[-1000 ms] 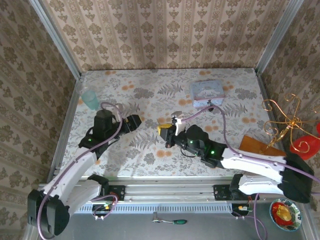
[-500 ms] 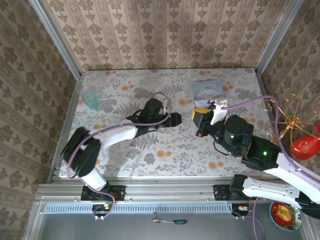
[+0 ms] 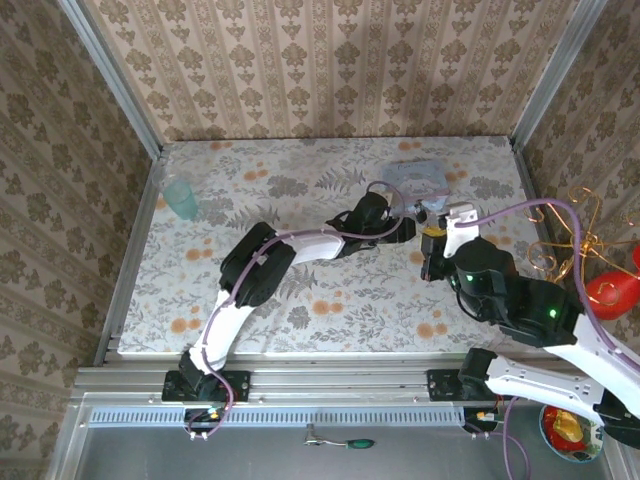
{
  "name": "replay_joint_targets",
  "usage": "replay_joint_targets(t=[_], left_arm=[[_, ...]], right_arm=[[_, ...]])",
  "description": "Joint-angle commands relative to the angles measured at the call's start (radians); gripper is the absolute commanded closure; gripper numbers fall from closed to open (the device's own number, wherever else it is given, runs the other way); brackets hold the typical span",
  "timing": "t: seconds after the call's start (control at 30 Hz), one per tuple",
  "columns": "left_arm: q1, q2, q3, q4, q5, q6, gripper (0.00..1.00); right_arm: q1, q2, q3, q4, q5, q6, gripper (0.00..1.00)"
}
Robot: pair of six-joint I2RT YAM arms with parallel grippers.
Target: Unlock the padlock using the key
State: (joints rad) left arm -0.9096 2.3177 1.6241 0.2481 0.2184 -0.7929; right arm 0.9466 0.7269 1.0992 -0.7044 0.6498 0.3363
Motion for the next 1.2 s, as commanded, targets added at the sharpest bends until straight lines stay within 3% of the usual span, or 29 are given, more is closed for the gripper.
replay_joint_targets(t=[0.0, 0.37, 0.83, 1.03, 1.17], left_arm=[[-0.006, 0.068, 0.097, 0.039, -0.032, -0.032, 0.40], [-0.028, 0.271, 0.390, -0.143, -0.168, -0.027, 0.48], [-0.036, 0.467, 0.729, -0.357, -0.214, -0.108, 0.58], [-0.019, 0.461, 0.717, -0.366, -0.218, -0.135, 0.71], [0.001, 0.377, 0.553, -0.269, -0.230, -0.144, 0.81]], right_arm=[[-0.008, -0.020, -0.011, -0.007, -0.006, -0.001, 1.00], [-0.009, -0.071, -0.086, 0.072, -0.062, 0.008, 1.00], [-0.011, -0.118, -0.121, 0.046, -0.086, 0.017, 1.00], [-0.023, -0.098, -0.122, 0.004, -0.035, 0.041, 1.00], [-0.062, -0.090, -0.118, -0.020, -0.073, 0.062, 1.00]])
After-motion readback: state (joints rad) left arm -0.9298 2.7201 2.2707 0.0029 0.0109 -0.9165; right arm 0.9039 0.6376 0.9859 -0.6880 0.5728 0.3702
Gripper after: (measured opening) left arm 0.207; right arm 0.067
